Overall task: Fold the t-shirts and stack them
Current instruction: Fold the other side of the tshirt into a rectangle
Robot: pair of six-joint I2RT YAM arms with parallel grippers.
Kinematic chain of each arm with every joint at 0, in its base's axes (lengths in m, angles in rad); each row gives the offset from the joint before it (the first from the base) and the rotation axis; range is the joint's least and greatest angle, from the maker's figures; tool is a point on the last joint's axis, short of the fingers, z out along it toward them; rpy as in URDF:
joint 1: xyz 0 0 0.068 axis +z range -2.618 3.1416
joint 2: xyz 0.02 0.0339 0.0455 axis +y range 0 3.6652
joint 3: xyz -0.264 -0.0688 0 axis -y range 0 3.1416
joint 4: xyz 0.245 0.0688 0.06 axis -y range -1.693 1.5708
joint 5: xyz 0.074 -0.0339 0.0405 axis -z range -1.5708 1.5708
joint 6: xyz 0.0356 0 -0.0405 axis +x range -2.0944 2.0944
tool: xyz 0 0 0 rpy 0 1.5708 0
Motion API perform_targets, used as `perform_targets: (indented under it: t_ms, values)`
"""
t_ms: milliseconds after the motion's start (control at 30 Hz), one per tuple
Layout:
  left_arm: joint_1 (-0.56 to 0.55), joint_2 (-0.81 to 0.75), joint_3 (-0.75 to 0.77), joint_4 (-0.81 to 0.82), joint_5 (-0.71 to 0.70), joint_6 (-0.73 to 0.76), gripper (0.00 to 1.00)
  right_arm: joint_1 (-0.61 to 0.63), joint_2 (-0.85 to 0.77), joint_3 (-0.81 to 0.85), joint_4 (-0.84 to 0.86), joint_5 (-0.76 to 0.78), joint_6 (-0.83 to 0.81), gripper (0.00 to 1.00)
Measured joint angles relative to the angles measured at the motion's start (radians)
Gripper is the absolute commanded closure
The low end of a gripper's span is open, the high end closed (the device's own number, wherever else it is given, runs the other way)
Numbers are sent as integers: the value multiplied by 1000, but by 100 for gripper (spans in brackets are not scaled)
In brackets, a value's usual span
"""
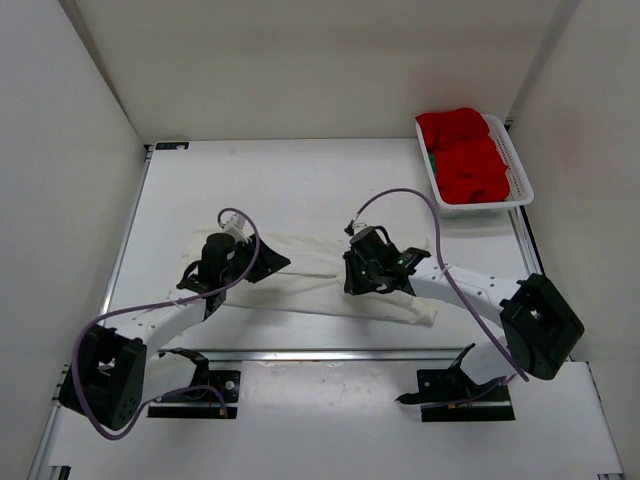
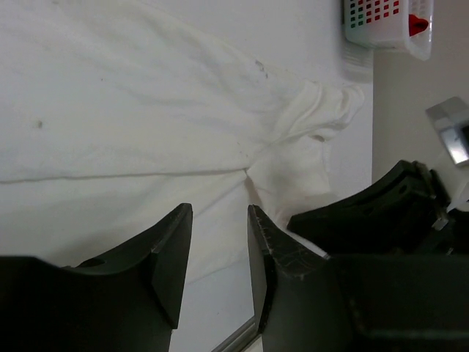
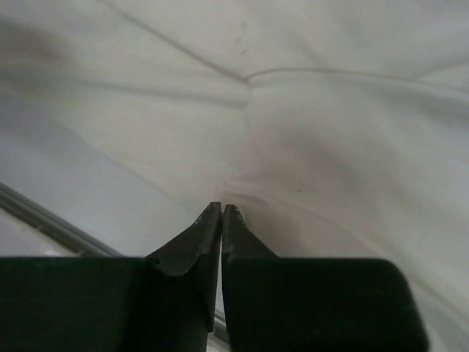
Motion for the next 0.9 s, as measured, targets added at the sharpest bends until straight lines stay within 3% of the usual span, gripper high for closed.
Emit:
perform_targets:
  t_ms: [133,333,467,600,767,900]
  values:
    - [15,8,24,12,17,-10,53,68,9,-8,27,-42,83,98]
    - [41,12,72,24,28,-24,53,111,-26,-18,58,-99,144,76]
    - [8,42,101,45,24,-26,53,64,-109,-26,54,-103,120,76]
    - [-73,118,113,72,19,-26,51,-166,-217,-122,84,-90,89,84]
    - [-132,295,183,74,19,-21,51,-564,-304,-298,164,-101,68,71]
    - [-134,428,279,76,21,-16,51,-726,-287,-358,228,-162,56,66]
